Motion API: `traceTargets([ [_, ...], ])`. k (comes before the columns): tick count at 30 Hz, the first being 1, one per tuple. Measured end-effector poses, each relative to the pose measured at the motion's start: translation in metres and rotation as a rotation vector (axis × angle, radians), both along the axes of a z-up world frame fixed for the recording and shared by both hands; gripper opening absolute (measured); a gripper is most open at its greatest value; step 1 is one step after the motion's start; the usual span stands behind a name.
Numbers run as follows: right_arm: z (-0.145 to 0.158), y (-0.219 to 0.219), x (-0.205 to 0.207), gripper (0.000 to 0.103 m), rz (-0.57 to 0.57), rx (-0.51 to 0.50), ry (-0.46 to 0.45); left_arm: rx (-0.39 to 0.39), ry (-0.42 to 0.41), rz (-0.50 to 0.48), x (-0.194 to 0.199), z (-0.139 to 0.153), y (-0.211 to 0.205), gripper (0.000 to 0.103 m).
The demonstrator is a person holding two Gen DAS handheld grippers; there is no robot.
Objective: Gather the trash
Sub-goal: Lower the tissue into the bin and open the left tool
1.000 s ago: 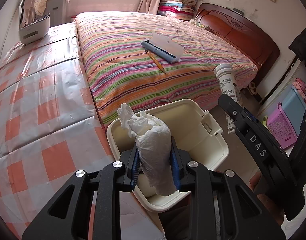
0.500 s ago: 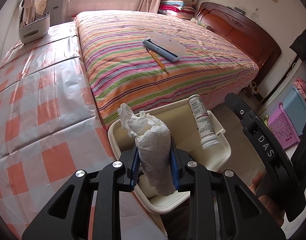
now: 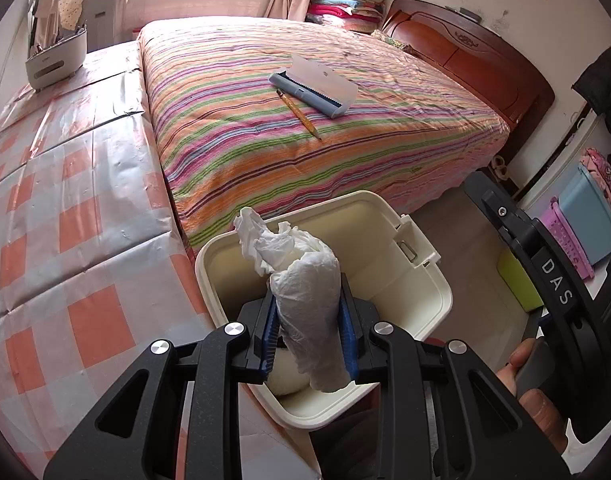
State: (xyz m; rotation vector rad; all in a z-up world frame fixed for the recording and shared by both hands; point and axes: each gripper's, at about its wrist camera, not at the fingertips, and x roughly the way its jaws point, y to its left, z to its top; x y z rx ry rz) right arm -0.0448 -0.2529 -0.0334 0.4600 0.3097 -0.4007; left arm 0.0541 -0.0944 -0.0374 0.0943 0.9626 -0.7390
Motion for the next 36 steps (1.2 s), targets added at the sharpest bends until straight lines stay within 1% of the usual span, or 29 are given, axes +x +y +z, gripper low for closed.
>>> traceTargets([
  [7, 0.003, -0.003, -0.011, 0.030, -0.032, 0.000, -0.051, 0.005, 0.007, -0.042, -0.008, -0.003, -0.014, 0.025],
  [8, 0.004, -0.003, -0.013, 0.032, -0.039, 0.001, -0.059, 0.009, 0.008, -0.048, -0.009, -0.004, -0.016, 0.025],
  [9, 0.004, -0.004, -0.015, 0.040, -0.047, 0.003, -0.068, 0.014, 0.010, -0.053, -0.010, -0.005, -0.018, 0.025],
  [11, 0.004, -0.006, -0.019, 0.045, -0.062, 0.009, -0.083, 0.020, 0.015, -0.063, -0.012, -0.007, -0.022, 0.025],
  [19, 0.006, -0.012, -0.028, 0.046, -0.085, 0.023, -0.111, 0.066, 0.011, -0.094, -0.019, -0.017, -0.036, 0.027],
  [21, 0.007, -0.013, -0.032, 0.053, -0.097, 0.033, -0.121, 0.071, 0.009, -0.099, -0.020, -0.018, -0.038, 0.027],
  [25, 0.008, -0.018, -0.042, 0.054, -0.106, 0.068, -0.121, 0.083, 0.009, -0.111, -0.021, -0.020, -0.041, 0.027],
  [27, 0.010, -0.021, -0.048, 0.056, -0.111, 0.084, -0.125, 0.086, 0.007, -0.110, -0.022, -0.021, -0.042, 0.027],
  [30, 0.016, -0.022, -0.057, 0.062, -0.123, 0.082, -0.139, 0.091, 0.016, -0.119, -0.022, -0.024, -0.044, 0.028],
  [31, 0.018, -0.023, -0.060, 0.062, -0.125, 0.077, -0.145, 0.095, 0.018, -0.119, -0.023, -0.025, -0.045, 0.031],
  [32, 0.020, -0.022, -0.062, 0.062, -0.129, 0.070, -0.150, 0.094, 0.020, -0.118, -0.024, -0.025, -0.045, 0.032],
  [33, 0.022, -0.022, -0.064, 0.062, -0.131, 0.063, -0.151, 0.092, 0.022, -0.116, -0.024, -0.025, -0.045, 0.037],
  [34, 0.023, -0.021, -0.065, 0.063, -0.132, 0.059, -0.152, 0.091, 0.021, -0.114, -0.025, -0.025, -0.045, 0.050],
  [36, 0.024, -0.022, -0.068, 0.065, -0.135, 0.061, -0.155, 0.085, 0.004, -0.103, -0.027, -0.022, -0.044, 0.066],
])
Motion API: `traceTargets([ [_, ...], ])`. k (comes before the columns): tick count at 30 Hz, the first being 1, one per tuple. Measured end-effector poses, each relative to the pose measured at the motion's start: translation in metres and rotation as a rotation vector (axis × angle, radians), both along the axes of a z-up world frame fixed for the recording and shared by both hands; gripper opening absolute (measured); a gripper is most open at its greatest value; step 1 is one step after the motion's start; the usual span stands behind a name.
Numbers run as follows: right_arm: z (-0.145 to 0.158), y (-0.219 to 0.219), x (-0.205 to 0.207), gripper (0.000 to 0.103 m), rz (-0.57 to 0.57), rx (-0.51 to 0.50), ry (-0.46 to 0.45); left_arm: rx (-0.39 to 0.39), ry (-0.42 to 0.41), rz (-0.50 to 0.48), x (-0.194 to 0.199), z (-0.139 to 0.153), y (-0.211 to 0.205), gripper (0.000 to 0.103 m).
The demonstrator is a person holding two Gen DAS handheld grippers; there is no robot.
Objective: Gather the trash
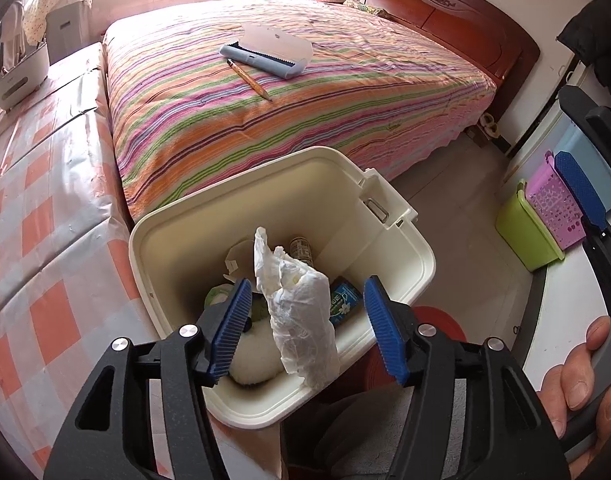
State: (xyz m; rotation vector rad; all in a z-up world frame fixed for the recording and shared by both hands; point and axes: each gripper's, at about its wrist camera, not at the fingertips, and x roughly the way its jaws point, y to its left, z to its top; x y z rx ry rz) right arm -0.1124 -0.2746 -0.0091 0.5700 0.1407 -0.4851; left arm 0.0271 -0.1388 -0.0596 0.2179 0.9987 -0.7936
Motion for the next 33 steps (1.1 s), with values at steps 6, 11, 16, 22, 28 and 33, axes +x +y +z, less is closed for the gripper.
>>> traceTargets([
  [6, 0.001, -0.002, -0.003, 0.071, -0.006, 0.004, 0.024, -0.003, -0.053, 0.011, -0.006, 0.012, 0.003, 0.078],
  [11, 0.001, 0.001, -0.005, 0.077, -0.026, -0.001, 0.073, 0.003, -0.107, 0.044, -0.012, 0.023, 0.015, 0.084],
  [16, -0.003, 0.013, -0.002, 0.082, -0.012, -0.027, 0.167, 0.060, -0.218, 0.108, -0.024, 0.030, 0.040, 0.084],
  [22, -0.010, 0.041, -0.002, 0.084, 0.048, -0.104, 0.256, 0.109, -0.325, 0.241, -0.036, 0.043, 0.083, 0.087],
  [28, -0.015, 0.066, -0.005, 0.084, 0.110, -0.142, 0.302, 0.117, -0.388, 0.326, -0.051, 0.057, 0.117, 0.087],
  [33, -0.017, 0.085, -0.004, 0.084, 0.145, -0.180, 0.332, 0.123, -0.419, 0.384, -0.060, 0.065, 0.138, 0.087],
])
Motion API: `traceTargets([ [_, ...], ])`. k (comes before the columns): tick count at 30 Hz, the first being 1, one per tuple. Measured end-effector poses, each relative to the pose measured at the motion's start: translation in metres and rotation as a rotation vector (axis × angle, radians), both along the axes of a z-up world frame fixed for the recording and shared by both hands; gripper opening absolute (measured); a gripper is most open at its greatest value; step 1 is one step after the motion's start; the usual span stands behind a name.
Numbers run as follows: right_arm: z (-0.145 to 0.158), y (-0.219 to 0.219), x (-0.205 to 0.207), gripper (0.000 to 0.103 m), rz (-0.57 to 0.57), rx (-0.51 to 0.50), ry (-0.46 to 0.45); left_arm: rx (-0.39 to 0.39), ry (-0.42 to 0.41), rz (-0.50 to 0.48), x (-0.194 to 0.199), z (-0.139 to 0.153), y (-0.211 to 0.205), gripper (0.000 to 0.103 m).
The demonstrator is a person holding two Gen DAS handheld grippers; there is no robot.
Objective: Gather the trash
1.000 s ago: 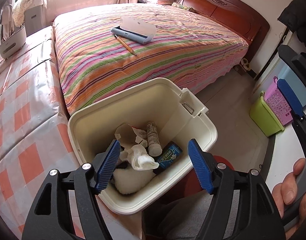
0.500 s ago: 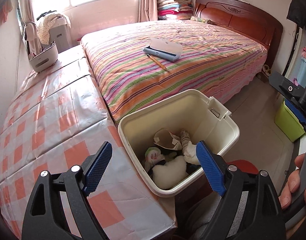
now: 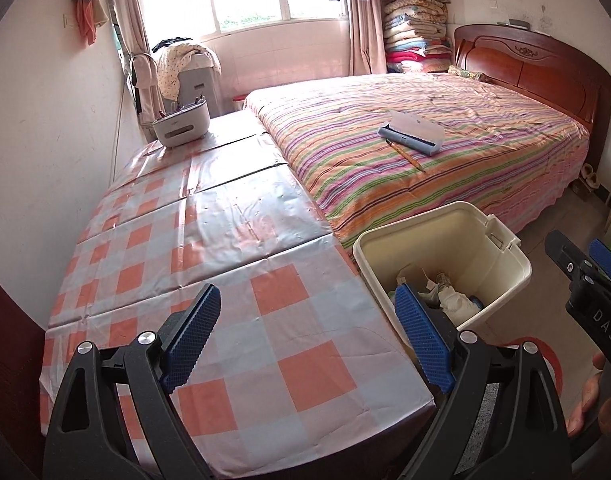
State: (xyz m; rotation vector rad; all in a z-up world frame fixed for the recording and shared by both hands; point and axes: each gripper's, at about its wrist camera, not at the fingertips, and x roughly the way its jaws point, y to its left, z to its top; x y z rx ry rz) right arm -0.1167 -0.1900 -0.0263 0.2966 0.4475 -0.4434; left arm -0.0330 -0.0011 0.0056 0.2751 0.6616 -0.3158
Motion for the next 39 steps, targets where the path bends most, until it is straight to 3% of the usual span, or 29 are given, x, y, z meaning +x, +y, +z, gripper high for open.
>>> traceTargets([
  [6, -0.003, 0.019, 0.007, 0.084, 0.053, -0.022, 0.023, 0.016, -0.057, 0.049, -0.006, 0.008, 0.018, 0.088],
  [16, -0.006, 0.028, 0.021, 0.084, 0.092, -0.021, 0.047, 0.016, -0.066, 0.074, -0.004, 0.010, 0.028, 0.088],
  [39, -0.018, 0.017, 0.031, 0.084, 0.090, 0.018, 0.074, 0.038, -0.006, 0.096, 0.013, -0.001, 0.022, 0.088],
])
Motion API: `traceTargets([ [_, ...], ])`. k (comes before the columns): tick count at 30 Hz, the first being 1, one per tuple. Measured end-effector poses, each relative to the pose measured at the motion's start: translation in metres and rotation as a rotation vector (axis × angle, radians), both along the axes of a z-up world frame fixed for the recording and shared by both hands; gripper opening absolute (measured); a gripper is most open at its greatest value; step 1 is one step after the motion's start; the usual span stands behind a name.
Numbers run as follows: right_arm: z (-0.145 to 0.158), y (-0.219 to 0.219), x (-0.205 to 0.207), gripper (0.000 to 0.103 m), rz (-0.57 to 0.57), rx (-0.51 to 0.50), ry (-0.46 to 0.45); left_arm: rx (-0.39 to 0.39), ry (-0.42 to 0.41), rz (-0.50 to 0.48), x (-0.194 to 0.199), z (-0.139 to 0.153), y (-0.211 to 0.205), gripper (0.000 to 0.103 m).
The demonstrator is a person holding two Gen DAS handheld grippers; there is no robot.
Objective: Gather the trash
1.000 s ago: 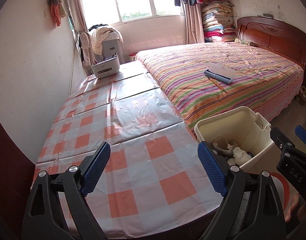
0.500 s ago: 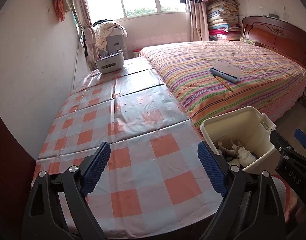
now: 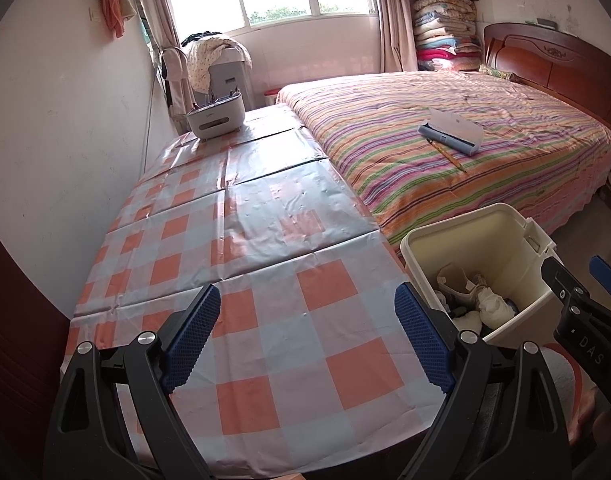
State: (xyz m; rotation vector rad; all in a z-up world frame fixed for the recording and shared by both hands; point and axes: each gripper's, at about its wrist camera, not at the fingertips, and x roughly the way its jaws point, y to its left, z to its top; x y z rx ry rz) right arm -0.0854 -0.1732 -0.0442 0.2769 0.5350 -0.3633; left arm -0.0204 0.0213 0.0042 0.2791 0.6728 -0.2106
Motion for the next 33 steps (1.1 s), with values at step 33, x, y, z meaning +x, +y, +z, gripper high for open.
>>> traceTargets([
  [33, -0.0096, -0.0016, 0.0035, 0.084, 0.007, 0.019, 0.022, 0.010, 0.019, 0.004, 0.0007, -0.0033, -0.0014, 0.088],
])
